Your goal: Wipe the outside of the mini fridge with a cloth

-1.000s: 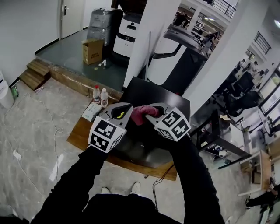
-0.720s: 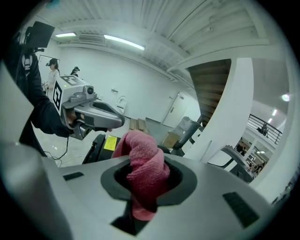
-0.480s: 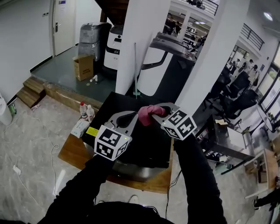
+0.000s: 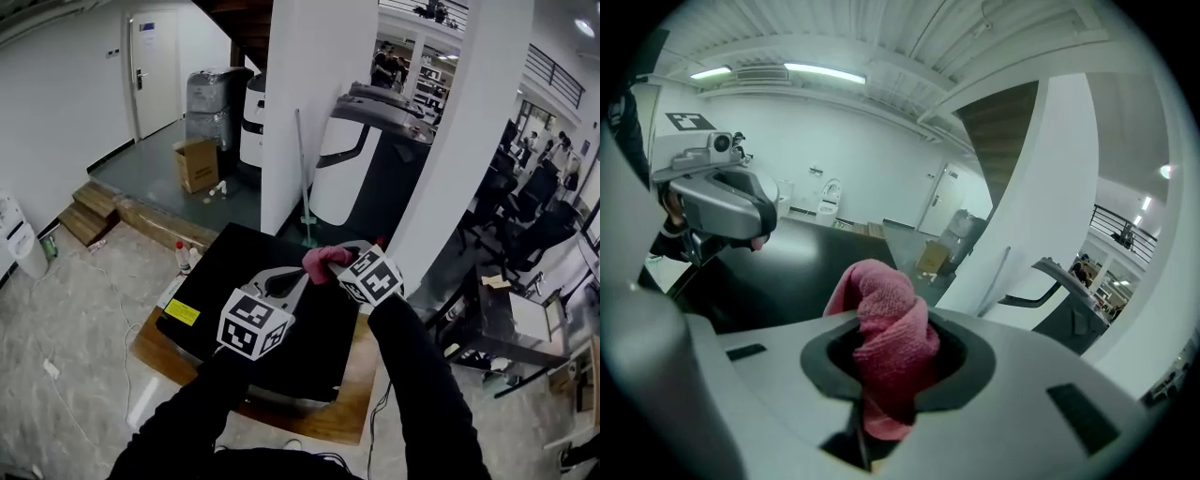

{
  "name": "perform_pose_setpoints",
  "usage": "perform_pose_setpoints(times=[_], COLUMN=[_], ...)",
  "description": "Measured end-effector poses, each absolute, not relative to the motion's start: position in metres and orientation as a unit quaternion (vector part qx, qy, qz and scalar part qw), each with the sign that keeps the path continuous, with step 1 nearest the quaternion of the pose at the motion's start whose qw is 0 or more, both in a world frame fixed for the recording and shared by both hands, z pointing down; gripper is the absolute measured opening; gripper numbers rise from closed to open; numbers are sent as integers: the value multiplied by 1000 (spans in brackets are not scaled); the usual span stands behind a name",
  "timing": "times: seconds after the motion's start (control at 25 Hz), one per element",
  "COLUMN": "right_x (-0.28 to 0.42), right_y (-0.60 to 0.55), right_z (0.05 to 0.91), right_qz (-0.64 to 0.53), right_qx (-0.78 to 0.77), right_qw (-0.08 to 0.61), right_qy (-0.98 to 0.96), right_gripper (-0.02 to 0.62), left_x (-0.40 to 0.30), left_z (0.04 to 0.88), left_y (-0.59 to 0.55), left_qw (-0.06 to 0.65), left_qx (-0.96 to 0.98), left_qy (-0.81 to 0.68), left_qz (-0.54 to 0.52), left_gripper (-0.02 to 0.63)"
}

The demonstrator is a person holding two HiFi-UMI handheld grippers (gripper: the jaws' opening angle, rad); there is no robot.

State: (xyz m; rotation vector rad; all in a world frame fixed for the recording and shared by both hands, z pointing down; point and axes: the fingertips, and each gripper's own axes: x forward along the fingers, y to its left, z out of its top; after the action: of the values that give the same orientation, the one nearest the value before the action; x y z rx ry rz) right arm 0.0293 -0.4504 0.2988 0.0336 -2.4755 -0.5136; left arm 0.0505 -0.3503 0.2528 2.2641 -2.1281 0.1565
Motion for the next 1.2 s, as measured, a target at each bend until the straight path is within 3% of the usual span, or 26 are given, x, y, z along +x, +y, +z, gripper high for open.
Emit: perform_pose_setpoints(times=[0.28,0.6,1.2], right_x=[11,4,35], right_y=[-499,-482,-367], right_z=[356,365,368], right_qz=[-259,-320,-277], right_qx=[3,-29,-110], right_qw=[379,394,427], right_qy=[-888,-861,-854], right_gripper=[91,67,66], left_x=[49,42,59], left_z=[269,275,280], left_y=[-382,-372,-314], left_qw=[39,50,48], left_qx=[711,694,709], left_qy=[-699,-715,-700], left_qz=[62,65,74], left_gripper=[6,6,6])
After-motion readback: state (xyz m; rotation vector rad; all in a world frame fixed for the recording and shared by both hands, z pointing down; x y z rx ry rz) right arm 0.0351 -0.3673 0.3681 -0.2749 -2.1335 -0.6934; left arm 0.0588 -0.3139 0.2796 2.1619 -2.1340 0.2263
